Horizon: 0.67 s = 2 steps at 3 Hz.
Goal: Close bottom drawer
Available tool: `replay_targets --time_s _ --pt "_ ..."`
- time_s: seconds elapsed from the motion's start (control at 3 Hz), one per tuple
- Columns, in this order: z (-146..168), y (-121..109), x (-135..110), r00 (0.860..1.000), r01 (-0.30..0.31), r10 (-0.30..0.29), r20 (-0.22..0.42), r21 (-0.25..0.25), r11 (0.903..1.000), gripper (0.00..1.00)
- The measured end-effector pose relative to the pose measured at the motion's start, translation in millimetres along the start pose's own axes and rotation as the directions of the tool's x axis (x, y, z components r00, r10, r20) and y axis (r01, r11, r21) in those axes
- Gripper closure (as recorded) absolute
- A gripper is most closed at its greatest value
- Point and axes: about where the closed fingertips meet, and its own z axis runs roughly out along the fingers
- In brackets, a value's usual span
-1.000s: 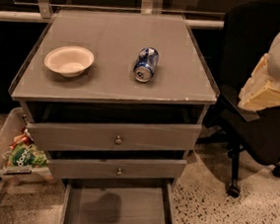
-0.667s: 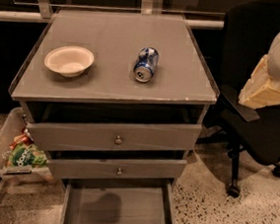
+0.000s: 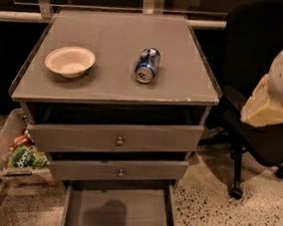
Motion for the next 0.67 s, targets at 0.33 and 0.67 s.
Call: replay_targets --time_s 0.33,0.67 --pt "37 35 15 0.999 -0.030 0.030 -0.019 -0.017 0.9994 1.00" --pt "93 68 35 0.996 -0.083 0.081 -0.047 -0.032 0.9960 1.00"
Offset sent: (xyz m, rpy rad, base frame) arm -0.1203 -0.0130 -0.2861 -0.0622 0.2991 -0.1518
